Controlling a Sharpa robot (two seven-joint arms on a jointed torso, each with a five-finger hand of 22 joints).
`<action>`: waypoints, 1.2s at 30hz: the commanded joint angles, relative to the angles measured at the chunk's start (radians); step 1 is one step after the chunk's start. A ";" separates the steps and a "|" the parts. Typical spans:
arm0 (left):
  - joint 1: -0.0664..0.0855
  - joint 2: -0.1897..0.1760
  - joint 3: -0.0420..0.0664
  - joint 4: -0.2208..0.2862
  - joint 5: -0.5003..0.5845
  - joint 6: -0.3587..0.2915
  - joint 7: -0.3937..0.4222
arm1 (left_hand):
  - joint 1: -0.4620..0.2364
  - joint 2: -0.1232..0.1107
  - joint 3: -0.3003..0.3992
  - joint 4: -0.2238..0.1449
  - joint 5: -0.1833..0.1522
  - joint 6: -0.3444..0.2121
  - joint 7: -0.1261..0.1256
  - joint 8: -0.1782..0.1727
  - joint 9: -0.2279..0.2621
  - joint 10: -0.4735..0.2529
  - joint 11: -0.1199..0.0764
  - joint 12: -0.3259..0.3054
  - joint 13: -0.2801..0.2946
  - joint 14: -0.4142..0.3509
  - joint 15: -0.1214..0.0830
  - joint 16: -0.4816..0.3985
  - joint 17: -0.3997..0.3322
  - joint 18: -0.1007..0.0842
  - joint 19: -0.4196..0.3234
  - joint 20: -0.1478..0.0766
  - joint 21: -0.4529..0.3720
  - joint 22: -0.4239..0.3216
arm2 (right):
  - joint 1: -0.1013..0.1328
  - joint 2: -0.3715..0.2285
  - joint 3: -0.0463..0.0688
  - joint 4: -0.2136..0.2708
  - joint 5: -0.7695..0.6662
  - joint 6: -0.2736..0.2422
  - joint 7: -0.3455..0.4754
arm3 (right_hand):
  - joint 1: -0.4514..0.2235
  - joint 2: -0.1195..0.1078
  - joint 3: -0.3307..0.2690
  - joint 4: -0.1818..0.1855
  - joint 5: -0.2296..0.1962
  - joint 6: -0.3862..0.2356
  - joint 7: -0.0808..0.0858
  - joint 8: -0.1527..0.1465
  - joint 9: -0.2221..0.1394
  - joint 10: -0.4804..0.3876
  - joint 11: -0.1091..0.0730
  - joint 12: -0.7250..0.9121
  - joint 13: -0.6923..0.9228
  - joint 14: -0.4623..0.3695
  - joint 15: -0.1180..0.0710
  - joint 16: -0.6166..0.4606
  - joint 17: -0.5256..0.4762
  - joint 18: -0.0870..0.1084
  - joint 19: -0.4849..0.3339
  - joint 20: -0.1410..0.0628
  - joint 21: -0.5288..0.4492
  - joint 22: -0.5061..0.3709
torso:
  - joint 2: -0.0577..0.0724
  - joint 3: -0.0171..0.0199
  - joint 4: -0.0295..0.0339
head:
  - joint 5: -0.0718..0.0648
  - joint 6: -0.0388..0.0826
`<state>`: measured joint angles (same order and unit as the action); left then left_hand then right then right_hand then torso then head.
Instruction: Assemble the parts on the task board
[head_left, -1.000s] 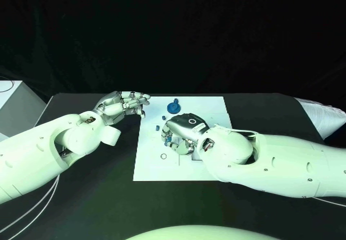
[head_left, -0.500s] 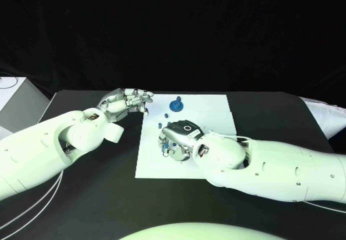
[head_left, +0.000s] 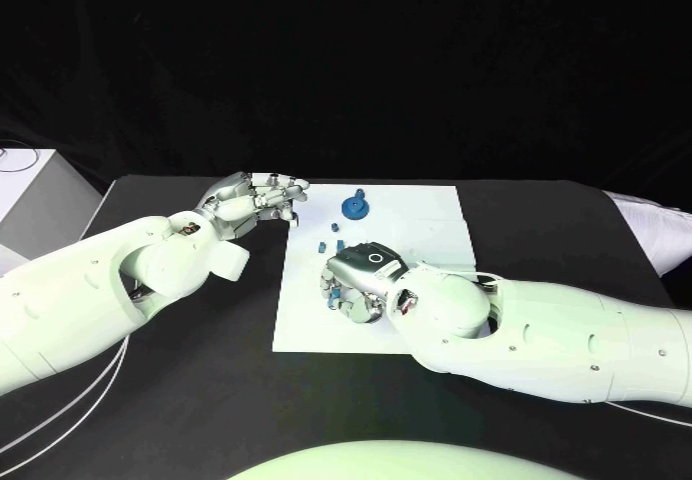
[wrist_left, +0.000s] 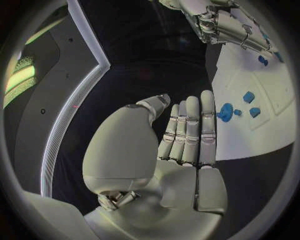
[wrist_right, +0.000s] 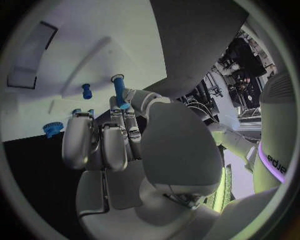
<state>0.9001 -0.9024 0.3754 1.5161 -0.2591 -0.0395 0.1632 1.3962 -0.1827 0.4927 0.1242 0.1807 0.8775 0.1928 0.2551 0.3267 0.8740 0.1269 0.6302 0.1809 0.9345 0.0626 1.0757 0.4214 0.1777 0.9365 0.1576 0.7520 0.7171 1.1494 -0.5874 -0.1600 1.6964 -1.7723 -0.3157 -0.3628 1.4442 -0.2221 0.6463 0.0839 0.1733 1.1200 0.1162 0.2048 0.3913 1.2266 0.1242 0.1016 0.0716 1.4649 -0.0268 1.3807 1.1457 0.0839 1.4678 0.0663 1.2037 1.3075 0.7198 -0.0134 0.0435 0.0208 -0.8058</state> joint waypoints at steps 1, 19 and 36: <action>0.000 0.001 0.000 0.003 0.007 0.002 0.005 | 0.003 0.007 -0.001 0.004 0.004 -0.001 0.000 -0.005 -0.002 -0.008 0.002 0.004 -0.001 0.005 -0.001 -0.006 -0.001 0.006 0.005 -0.001 -0.005 -0.001 | -0.002 0.000 0.000 0.001 -0.020 0.034 0.008 | 0.006 0.015 0.004 -0.008 0.006 0.002 0.005 0.004 0.002 0.083 -0.076 0.005 0.027 0.028 -0.007 0.002 0.000 -0.018 0.034 -0.005 0.005 0.084 | -0.001 0.0001 -0.0011 | 0.002 -0.002; 0.000 0.000 0.000 0.003 0.007 0.004 0.003 | 0.003 0.007 -0.001 0.004 0.004 -0.001 0.000 -0.005 -0.002 -0.008 0.002 0.004 -0.001 0.005 -0.001 -0.006 -0.001 0.006 0.005 -0.001 -0.005 -0.001 | -0.010 0.009 -0.001 -0.016 -0.038 0.042 0.000 | 0.002 0.015 0.006 -0.011 0.011 0.001 0.005 0.005 0.003 0.084 -0.076 0.003 0.028 0.028 -0.007 0.002 -0.001 -0.018 0.034 -0.005 0.003 0.084 | 0.000 -0.0008 -0.0004 | 0.001 -0.005; 0.000 0.004 0.000 -0.001 0.006 0.005 0.003 | 0.004 0.007 -0.002 0.007 0.004 -0.001 -0.001 -0.005 -0.002 -0.008 0.001 0.005 -0.002 0.005 -0.001 -0.006 -0.001 0.006 0.006 -0.001 -0.007 -0.003 | -0.028 0.030 -0.005 -0.038 -0.039 0.024 0.028 | -0.049 -0.016 -0.014 -0.016 0.038 -0.029 0.015 -0.006 0.007 0.058 -0.064 -0.029 0.025 0.023 0.004 -0.006 -0.020 -0.016 0.027 0.003 -0.012 0.081 | -0.001 -0.0024 -0.0018 | -0.002 -0.009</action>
<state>0.9001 -0.9020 0.3754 1.5150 -0.2586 -0.0395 0.1606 1.3962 -0.1827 0.4927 0.1242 0.1807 0.8775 0.1928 0.2551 0.3267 0.8740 0.1270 0.6302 0.1800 0.9345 0.0626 1.0757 0.4214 0.1777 0.9363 0.1575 0.7482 0.7154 1.1294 -0.5579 -0.1591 1.6615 -1.8099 -0.3060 -0.3581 1.4167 -0.2225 0.6403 0.0669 0.2061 1.0964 0.1314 0.2047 0.3993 1.2287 0.1263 0.0768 0.1006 1.4670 -0.0247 1.3807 1.1268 0.0841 1.4678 0.0664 1.1969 1.3080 0.7194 -0.0151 0.0428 0.0216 -0.8144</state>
